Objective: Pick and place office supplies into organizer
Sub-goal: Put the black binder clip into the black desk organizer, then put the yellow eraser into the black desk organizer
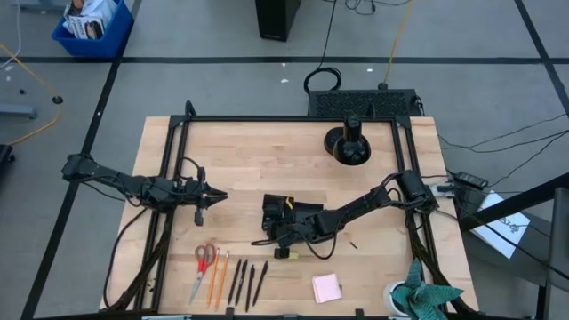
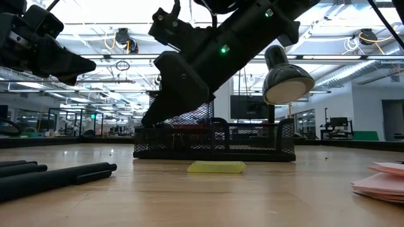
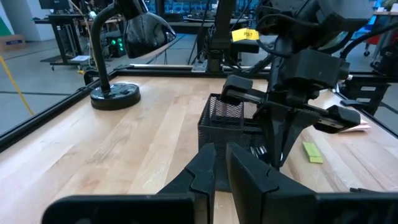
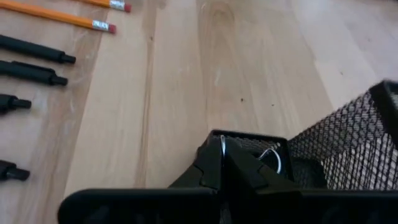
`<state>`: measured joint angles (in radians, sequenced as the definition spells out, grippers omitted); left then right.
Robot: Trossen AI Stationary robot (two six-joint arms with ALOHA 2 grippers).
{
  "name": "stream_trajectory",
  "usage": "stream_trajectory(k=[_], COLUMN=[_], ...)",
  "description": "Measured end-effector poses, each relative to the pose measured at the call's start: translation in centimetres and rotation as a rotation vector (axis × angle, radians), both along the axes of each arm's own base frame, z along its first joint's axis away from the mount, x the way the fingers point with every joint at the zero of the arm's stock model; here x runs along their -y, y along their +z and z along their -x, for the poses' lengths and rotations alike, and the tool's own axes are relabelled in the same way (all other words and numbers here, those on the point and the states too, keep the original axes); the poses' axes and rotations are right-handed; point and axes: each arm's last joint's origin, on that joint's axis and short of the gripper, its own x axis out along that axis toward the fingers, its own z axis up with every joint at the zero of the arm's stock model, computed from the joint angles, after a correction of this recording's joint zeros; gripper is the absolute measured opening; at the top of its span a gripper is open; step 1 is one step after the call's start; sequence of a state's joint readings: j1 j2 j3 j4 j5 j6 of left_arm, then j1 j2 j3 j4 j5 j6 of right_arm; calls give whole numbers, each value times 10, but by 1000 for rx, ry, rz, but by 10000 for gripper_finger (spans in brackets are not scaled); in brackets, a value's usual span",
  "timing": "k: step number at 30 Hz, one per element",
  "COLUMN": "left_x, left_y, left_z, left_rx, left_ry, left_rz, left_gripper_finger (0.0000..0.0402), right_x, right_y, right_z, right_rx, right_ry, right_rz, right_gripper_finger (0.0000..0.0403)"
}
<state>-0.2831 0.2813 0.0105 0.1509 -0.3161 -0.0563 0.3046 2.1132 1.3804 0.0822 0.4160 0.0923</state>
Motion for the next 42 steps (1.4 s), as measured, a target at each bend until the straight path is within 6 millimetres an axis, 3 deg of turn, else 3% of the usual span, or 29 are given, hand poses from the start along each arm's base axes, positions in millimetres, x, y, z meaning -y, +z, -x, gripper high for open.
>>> stream_trajectory(k=[6, 22, 31, 38, 42], left_x=[0, 0, 0, 0, 0], left_y=[0, 0, 0, -1, -1], left_z=[0, 0, 0, 0, 0], left_rx=[0, 1, -2, -6, -7], left_ry=[0, 0, 0, 0, 0], left_rz=[0, 1, 0, -1, -2], left_gripper_finger=[44, 44, 44, 44, 44], right_x=[0, 0, -9, -39, -57], right_y=[-1, 3, 38, 71, 73], right_z=[1, 2, 13, 30, 40], right_rx=[-13, 2, 35, 85, 63], right_ry=[-3, -20, 18, 178, 223], right_rz=[0, -29, -26, -141, -190], right_gripper_finger=[6, 82, 102, 115, 123])
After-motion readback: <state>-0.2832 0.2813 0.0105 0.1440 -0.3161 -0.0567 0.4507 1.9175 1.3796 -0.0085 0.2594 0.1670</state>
